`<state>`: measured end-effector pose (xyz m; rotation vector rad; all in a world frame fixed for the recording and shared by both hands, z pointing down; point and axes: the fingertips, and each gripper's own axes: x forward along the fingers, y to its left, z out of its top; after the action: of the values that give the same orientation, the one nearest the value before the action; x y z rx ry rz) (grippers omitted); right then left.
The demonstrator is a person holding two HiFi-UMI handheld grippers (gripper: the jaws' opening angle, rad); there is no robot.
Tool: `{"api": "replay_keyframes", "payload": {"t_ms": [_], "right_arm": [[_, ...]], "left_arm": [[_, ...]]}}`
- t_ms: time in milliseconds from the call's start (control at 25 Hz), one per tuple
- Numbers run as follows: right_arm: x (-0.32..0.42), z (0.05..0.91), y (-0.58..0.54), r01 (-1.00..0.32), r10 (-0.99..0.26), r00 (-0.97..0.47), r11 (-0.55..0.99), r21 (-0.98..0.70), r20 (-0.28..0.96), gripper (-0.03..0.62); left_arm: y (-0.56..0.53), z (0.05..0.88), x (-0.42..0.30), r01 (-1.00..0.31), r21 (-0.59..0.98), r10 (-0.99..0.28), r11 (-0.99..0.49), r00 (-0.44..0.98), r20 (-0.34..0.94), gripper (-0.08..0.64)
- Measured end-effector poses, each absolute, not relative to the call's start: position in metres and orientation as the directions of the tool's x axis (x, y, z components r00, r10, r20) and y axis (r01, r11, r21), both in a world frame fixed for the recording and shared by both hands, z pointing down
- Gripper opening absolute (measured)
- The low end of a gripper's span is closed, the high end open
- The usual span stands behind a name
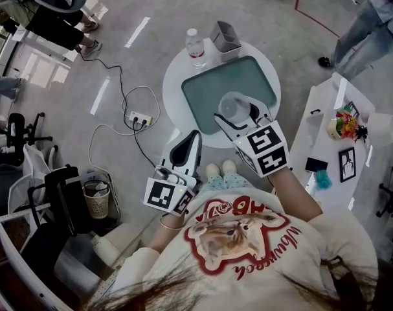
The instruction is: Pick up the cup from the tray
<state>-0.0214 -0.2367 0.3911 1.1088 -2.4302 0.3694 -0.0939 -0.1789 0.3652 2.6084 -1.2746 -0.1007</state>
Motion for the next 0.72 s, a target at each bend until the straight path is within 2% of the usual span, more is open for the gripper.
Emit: {"api": "replay_keyframes", "payload": {"t_ms": [720], "right_arm": [[-0.023, 0.374, -0.216, -0.732, -0.63, -0.622, 0.679, -0.058, 0.464, 0.273]], "left_arm": [[-0.176, 0.358, -0.089, -0.769, 0.214, -0.783, -0.602, 0.621, 0.031, 0.015]]}}
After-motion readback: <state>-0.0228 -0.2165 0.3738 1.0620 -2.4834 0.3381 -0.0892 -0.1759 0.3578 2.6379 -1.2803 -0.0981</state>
